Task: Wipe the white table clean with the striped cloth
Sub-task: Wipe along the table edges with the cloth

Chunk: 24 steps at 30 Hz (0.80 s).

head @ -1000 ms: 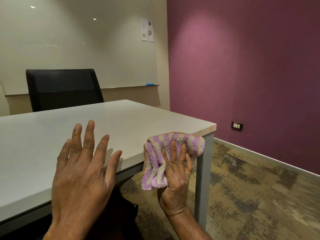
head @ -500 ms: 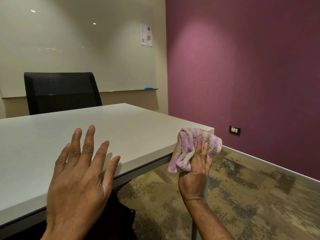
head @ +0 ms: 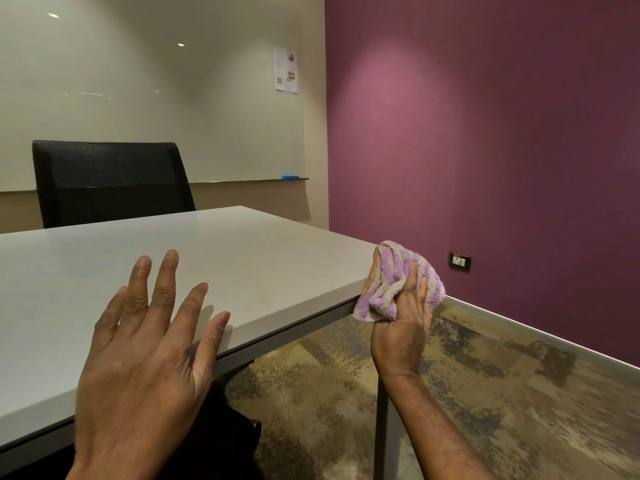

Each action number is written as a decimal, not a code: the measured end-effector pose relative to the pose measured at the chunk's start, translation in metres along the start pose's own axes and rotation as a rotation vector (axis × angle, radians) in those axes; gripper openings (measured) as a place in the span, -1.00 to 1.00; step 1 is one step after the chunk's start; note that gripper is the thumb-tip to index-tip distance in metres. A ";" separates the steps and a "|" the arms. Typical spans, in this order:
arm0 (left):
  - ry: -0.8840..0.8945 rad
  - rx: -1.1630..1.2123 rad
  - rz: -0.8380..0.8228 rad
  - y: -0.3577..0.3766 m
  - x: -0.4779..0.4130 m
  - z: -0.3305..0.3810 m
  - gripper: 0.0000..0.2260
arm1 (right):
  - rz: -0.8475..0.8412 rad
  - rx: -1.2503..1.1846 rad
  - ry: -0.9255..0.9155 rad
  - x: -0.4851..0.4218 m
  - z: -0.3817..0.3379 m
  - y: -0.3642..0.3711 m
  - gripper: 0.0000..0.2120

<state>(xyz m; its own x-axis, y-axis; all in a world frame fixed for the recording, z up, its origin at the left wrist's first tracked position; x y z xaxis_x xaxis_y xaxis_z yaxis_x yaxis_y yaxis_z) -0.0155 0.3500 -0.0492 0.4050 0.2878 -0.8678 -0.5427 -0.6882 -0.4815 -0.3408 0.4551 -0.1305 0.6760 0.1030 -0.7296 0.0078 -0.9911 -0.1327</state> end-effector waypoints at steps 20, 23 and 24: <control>-0.025 0.013 -0.010 0.004 0.000 -0.002 -0.40 | 0.025 -0.369 0.530 -0.049 0.049 -0.014 -0.67; -0.049 0.023 -0.023 0.003 -0.002 -0.002 -0.38 | 0.039 -0.328 0.483 -0.042 0.039 -0.014 -0.62; -0.056 0.027 -0.026 0.003 -0.002 -0.002 -0.37 | 0.043 -0.306 0.458 -0.037 0.033 -0.013 -0.57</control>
<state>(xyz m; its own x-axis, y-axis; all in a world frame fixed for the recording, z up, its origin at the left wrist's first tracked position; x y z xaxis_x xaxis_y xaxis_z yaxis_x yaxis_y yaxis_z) -0.0166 0.3464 -0.0487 0.3777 0.3425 -0.8603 -0.5523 -0.6624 -0.5062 -0.3903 0.4671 -0.1233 0.9316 0.0821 -0.3541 0.1402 -0.9800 0.1415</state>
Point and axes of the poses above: each hand's wrist, its own x-axis away from the middle knuckle, its own y-axis out of the palm, z = x × y, the point moved 9 cm from there along -x, towards the middle knuckle
